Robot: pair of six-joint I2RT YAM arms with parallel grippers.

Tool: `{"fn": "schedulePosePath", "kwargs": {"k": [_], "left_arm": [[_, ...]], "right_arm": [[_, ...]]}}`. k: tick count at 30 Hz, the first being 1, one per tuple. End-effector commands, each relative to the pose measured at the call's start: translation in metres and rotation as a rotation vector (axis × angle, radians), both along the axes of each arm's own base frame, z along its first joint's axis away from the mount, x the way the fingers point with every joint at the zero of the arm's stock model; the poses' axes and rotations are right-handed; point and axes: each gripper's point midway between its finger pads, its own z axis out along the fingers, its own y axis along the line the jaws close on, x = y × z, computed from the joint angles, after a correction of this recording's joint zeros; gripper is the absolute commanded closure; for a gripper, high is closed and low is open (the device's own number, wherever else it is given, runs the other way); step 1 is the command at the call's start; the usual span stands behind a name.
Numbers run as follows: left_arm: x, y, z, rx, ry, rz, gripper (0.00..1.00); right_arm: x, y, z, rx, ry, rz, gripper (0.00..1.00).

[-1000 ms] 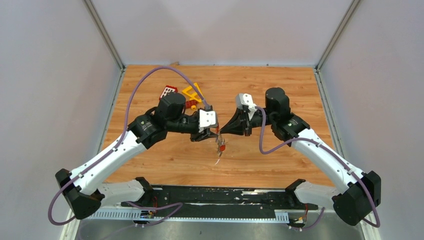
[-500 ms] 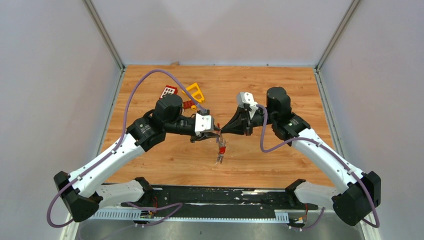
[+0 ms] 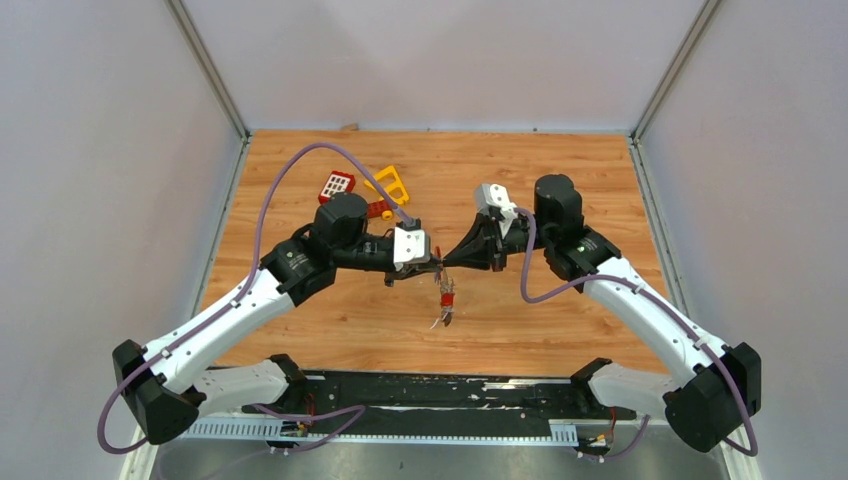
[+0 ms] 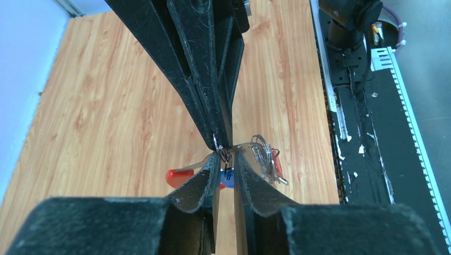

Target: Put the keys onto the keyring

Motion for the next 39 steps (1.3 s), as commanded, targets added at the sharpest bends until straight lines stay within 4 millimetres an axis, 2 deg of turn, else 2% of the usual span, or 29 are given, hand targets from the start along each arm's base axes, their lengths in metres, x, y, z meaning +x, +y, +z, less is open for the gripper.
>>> {"fn": "schedulePosePath", "kwargs": {"k": [1,5,8,11,12,16,19,20,26,34,39], "left_arm": [[-0.001,-0.005,0.015,-0.059,0.003,-0.009,0.8],[-0.001,-0.007,0.015,-0.056,0.016,-0.015,0.88],[0.0,-0.006,0.015,-0.056,0.014,-0.009,0.99],[0.005,-0.003,0.01,-0.027,0.012,0.026,1.0],[0.009,-0.001,0.009,-0.011,0.003,0.046,1.0],[0.03,0.013,-0.009,0.143,0.006,0.165,1.0],[0.038,0.018,-0.017,0.242,0.03,0.196,1.0],[0.038,0.019,-0.019,0.269,0.033,0.201,1.0],[0.043,0.021,-0.02,0.337,0.078,0.263,1.0],[0.019,0.011,0.002,0.263,0.157,0.189,1.0],[0.017,0.01,-0.001,0.278,0.17,0.191,1.0]], "right_arm": [[-0.004,-0.001,0.023,0.061,-0.078,0.023,1.0],[-0.003,-0.002,0.022,0.058,-0.077,0.016,1.0],[-0.002,-0.002,0.021,0.057,-0.078,0.009,1.0],[0.001,-0.004,0.019,0.048,-0.09,-0.009,1.0],[0.003,-0.005,0.017,0.04,-0.106,-0.02,0.97],[0.012,-0.014,0.005,-0.02,-0.188,-0.094,0.72],[0.013,-0.019,0.004,-0.026,-0.245,-0.124,0.53],[0.013,-0.019,0.004,-0.024,-0.249,-0.127,0.51],[0.02,-0.015,-0.003,-0.041,-0.212,-0.134,0.5],[0.024,-0.009,-0.014,-0.043,-0.141,-0.125,0.52],[0.019,-0.005,-0.011,-0.024,-0.117,-0.081,0.55]]}}
